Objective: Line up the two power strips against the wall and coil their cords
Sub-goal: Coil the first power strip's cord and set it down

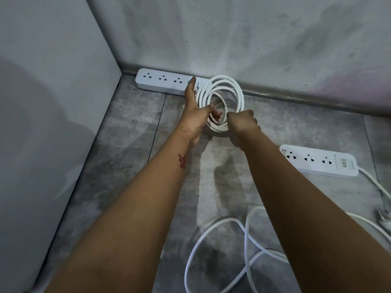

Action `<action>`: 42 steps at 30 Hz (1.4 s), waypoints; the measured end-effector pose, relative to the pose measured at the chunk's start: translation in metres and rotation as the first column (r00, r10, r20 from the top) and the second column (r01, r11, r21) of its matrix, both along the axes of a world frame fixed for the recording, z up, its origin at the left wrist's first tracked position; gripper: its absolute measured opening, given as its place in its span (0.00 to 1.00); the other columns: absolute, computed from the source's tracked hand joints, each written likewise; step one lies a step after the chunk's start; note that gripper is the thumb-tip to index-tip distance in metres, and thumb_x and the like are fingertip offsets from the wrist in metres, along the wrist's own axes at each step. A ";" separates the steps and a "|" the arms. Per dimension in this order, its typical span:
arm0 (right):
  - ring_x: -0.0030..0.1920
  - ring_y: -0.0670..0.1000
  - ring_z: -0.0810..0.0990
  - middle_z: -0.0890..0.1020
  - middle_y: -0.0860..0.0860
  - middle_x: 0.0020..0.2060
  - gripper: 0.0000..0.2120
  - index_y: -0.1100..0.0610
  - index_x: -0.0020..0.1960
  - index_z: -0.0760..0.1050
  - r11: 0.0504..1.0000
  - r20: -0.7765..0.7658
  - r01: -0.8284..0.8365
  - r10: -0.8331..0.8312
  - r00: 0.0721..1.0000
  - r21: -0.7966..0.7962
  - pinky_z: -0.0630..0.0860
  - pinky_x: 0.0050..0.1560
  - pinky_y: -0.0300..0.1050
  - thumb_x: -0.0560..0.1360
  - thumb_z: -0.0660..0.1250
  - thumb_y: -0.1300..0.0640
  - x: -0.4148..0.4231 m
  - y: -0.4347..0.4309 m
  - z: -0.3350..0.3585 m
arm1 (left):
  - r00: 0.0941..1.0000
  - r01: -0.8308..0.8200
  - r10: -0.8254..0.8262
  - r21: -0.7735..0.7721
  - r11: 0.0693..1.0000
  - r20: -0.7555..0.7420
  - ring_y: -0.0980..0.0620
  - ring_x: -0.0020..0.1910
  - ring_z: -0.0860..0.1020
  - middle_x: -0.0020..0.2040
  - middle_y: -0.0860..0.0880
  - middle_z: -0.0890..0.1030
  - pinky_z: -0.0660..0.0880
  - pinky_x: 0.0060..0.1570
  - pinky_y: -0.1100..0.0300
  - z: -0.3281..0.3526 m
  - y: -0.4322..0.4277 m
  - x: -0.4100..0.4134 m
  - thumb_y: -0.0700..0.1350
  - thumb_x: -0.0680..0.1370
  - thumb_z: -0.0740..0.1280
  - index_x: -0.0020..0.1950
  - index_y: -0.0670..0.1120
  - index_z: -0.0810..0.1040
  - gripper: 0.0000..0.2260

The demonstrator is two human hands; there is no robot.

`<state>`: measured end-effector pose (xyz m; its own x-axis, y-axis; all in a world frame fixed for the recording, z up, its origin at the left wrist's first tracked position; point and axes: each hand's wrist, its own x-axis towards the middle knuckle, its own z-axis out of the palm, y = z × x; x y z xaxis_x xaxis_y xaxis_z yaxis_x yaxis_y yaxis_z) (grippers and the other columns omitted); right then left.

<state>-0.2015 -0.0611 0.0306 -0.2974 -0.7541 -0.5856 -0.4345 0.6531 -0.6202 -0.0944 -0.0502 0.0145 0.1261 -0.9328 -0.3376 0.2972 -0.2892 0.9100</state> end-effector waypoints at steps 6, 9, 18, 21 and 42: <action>0.55 0.61 0.78 0.73 0.62 0.65 0.38 0.59 0.71 0.58 0.996 0.064 0.077 -0.074 0.995 -0.047 0.78 0.47 0.52 0.71 0.66 0.37 -0.008 -0.014 -0.009 | 0.993 0.068 -0.068 -0.006 0.998 -0.094 0.54 0.32 0.76 0.53 0.43 0.77 0.78 0.36 0.57 0.008 -0.009 0.005 0.26 0.76 0.60 0.78 0.61 0.53 0.41; 0.34 0.55 0.80 0.81 0.60 0.48 0.30 0.61 0.64 0.72 0.984 0.272 0.116 -0.150 0.951 0.138 0.76 0.27 0.42 0.76 0.61 0.37 -0.010 -0.012 -0.014 | 0.989 0.045 -0.042 0.020 0.999 -0.143 0.53 0.30 0.75 0.51 0.40 0.77 0.77 0.31 0.59 0.010 -0.016 0.007 0.26 0.76 0.60 0.78 0.60 0.54 0.40; 0.18 0.46 0.72 0.78 0.51 0.20 0.17 0.60 0.44 0.73 0.916 0.695 0.244 -0.400 0.598 0.318 0.63 0.22 0.32 0.85 0.51 0.56 0.014 -0.007 -0.023 | 0.988 0.136 -0.140 0.058 0.989 0.063 0.47 0.54 0.80 0.67 0.43 0.75 0.78 0.56 0.52 0.004 -0.033 0.018 0.38 0.80 0.62 0.79 0.55 0.55 0.31; 0.19 0.46 0.71 0.76 0.53 0.18 0.18 0.61 0.41 0.70 0.901 0.729 0.296 -0.432 0.531 0.318 0.62 0.21 0.32 0.85 0.48 0.59 0.015 -0.005 -0.026 | 0.941 0.192 -0.204 0.070 0.979 0.271 0.50 0.73 0.67 0.77 0.48 0.64 0.63 0.73 0.48 0.007 -0.036 0.020 0.65 0.76 0.56 0.79 0.54 0.57 0.33; 0.29 0.55 0.77 0.79 0.62 0.40 0.07 0.62 0.46 0.70 0.850 0.459 0.526 -0.472 0.753 0.011 0.69 0.24 0.39 0.79 0.54 0.67 0.010 -0.034 -0.032 | 0.095 0.359 -0.322 0.270 0.894 0.942 0.55 0.78 0.37 0.81 0.53 0.41 0.34 0.75 0.49 -0.047 -0.039 0.060 0.57 0.84 0.41 0.81 0.50 0.43 0.26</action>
<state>-0.1912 -0.0951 -0.0016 -0.3895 -0.6372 -0.6650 0.2617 0.6157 -0.7433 -0.0340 -0.0890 -0.0325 -0.0094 -0.9797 -0.2003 -0.9206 -0.0697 0.3842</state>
